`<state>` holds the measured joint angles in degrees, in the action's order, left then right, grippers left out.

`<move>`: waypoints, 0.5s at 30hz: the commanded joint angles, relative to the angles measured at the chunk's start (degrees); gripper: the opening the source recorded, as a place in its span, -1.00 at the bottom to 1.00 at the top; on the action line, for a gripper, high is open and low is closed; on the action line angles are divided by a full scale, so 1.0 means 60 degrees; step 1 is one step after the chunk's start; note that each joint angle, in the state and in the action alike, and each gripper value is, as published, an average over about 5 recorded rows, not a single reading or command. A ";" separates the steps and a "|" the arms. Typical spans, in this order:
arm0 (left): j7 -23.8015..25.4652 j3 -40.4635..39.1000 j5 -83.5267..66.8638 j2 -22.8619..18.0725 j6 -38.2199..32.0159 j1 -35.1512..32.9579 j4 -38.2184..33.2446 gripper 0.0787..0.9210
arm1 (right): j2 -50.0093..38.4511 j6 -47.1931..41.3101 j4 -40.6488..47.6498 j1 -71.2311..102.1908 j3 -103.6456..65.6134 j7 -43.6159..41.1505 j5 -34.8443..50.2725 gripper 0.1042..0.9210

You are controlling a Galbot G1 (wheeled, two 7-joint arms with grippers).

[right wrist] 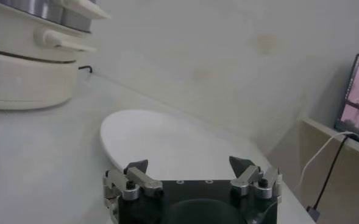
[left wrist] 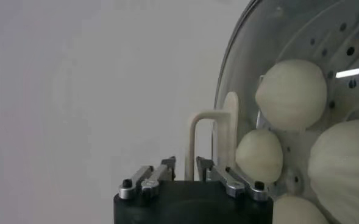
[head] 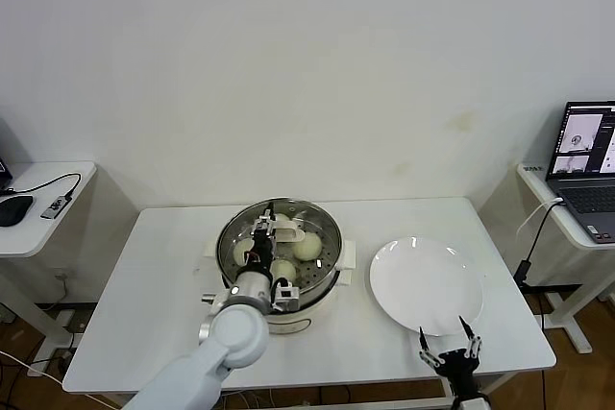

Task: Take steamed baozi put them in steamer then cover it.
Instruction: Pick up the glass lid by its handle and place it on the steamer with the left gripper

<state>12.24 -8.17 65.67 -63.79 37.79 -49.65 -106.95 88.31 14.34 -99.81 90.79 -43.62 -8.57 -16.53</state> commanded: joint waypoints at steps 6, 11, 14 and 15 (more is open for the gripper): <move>-0.0622 0.0850 -0.0608 0.0474 -0.0247 -0.2028 -0.2317 0.39 | -0.0008 0.0064 0.0075 -0.0029 0.0010 0.0000 0.0009 0.76; -0.1101 0.1580 -0.1535 0.0809 -0.0476 -0.2978 -0.3710 0.70 | -0.0014 0.0129 0.0062 -0.0044 0.0056 0.0020 0.0060 0.76; -0.1780 0.2468 -0.2608 0.0922 -0.0761 -0.3956 -0.4432 0.76 | -0.0039 0.0189 0.0012 -0.0027 0.0094 0.0026 0.0140 0.76; -0.2099 0.2973 -0.3218 0.0888 -0.0949 -0.4479 -0.4623 0.76 | -0.0059 0.0241 -0.0016 -0.0015 0.0108 0.0020 0.0197 0.76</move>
<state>7.79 -2.27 60.48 -60.30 35.57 -60.60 -119.69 88.14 15.12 -99.47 90.59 -43.19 -8.45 -16.15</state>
